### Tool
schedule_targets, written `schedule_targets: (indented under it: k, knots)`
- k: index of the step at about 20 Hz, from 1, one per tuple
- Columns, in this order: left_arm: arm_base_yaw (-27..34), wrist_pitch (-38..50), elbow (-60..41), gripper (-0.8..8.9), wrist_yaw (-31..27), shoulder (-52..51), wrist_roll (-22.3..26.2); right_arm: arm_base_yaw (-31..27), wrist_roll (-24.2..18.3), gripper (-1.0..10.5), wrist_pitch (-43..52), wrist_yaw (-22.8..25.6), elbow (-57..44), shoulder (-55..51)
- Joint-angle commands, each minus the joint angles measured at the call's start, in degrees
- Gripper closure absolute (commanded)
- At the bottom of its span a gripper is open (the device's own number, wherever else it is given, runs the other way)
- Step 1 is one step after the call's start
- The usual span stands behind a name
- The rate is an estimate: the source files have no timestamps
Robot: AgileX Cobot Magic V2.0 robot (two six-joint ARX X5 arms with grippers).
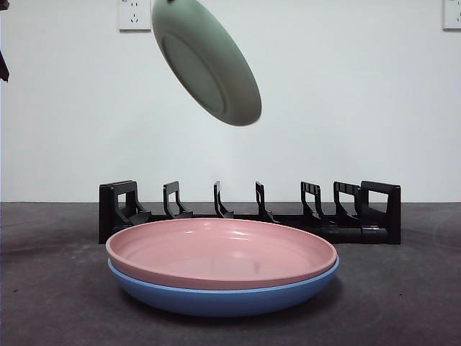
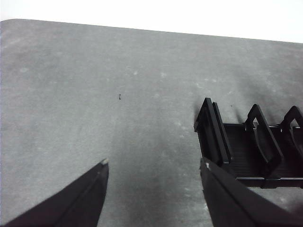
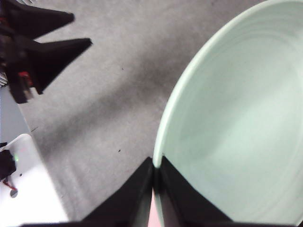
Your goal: Place the plate
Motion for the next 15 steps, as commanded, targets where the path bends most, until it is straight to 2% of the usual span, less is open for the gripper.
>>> schedule_targets:
  k: [1,4,11,15]
  knots:
    - [-0.11,0.59,0.66,5.04,0.22,0.17,0.02,1.99,-1.01,9.3,2.84,1.79,-0.66,-2.32]
    - [-0.11,0.66,0.66,5.04,0.22,0.17,0.00,3.89,-1.01,9.3,3.74,2.84,-3.34,-5.29]
    - [-0.11,0.66,0.66,5.04,0.22,0.17,-0.02,10.29,-4.59,9.3,5.97,13.46,-10.82,-11.02]
    - [-0.11,0.66,0.66,5.04,0.22,0.17,-0.04,13.75,-5.46,9.3,14.58,13.77,-19.54,-16.00]
